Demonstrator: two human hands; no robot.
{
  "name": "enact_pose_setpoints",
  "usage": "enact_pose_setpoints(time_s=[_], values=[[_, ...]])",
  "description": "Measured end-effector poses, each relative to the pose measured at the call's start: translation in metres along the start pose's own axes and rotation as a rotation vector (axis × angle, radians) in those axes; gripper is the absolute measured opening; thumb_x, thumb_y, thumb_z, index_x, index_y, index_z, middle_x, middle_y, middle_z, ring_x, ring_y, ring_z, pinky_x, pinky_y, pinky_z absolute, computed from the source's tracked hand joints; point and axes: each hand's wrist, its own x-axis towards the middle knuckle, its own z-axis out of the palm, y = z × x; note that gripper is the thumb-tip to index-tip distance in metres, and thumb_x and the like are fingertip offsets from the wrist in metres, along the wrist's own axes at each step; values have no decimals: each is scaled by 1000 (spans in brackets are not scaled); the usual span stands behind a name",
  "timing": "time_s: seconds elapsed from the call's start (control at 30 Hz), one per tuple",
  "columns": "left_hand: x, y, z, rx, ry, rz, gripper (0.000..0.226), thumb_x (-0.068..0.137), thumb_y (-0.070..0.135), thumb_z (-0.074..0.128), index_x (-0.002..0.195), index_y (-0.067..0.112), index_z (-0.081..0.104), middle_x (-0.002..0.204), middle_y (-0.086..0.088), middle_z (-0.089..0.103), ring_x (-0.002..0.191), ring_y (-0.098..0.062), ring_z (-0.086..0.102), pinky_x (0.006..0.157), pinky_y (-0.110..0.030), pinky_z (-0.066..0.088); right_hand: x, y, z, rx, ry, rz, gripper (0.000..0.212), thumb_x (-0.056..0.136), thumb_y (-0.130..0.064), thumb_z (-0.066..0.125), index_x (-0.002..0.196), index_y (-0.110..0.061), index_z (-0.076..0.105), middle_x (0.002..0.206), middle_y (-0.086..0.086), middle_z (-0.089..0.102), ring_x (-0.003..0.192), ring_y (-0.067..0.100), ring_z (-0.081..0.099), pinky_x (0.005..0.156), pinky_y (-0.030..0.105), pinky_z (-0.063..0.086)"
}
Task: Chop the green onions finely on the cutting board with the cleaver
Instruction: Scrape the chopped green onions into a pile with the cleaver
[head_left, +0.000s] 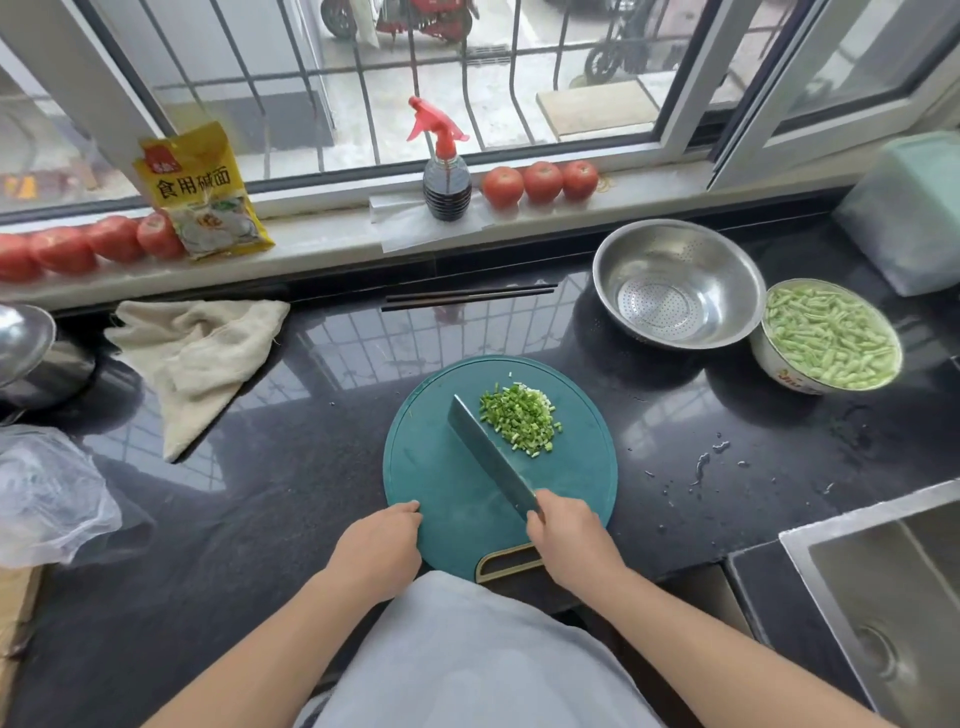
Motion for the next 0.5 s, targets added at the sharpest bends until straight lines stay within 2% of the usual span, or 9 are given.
enact_pose_setpoints(time_s=[0.1, 0.27, 0.37, 0.43, 0.5], values=[[1, 1, 1, -2, 2, -4, 52, 95, 12, 39, 145, 20, 50, 160, 8, 36, 144, -14, 38, 116, -30, 34, 17, 16, -27, -18, 0, 13, 18, 100, -33, 42, 91, -20, 51, 82, 4, 60, 73, 27, 58, 63, 39, 50], [-3, 12, 5, 2, -21, -56, 52, 95, 15, 40, 146, 20, 45, 153, 2, 41, 137, -21, 44, 109, -39, 42, 16, 26, -47, 48, -7, -80, 29, 99, -35, 45, 73, -23, 42, 66, -2, 50, 62, 21, 48, 56, 36, 36], [-3, 19, 12, -50, 33, -93, 46, 93, 15, 40, 137, 20, 51, 141, 2, 49, 126, -22, 52, 100, -38, 46, 2, 35, -36, 2, 78, -211, 22, 96, -43, 37, 98, -29, 54, 77, -3, 55, 74, 21, 55, 68, 41, 49], [-6, 19, 14, -148, 149, -152, 36, 91, 10, 39, 119, 19, 60, 127, 3, 58, 110, -21, 57, 92, -36, 49, -7, 47, -22, -110, 108, -324, 29, 99, -43, 33, 122, -32, 48, 90, -5, 54, 82, 22, 56, 72, 44, 50], [-12, 16, 17, -189, 269, -188, 30, 90, 8, 41, 106, 18, 64, 115, 4, 63, 98, -19, 58, 84, -33, 48, -12, 60, -7, -284, 95, -437, 40, 101, -40, 39, 139, -28, 36, 96, -4, 50, 84, 23, 54, 67, 39, 48]])
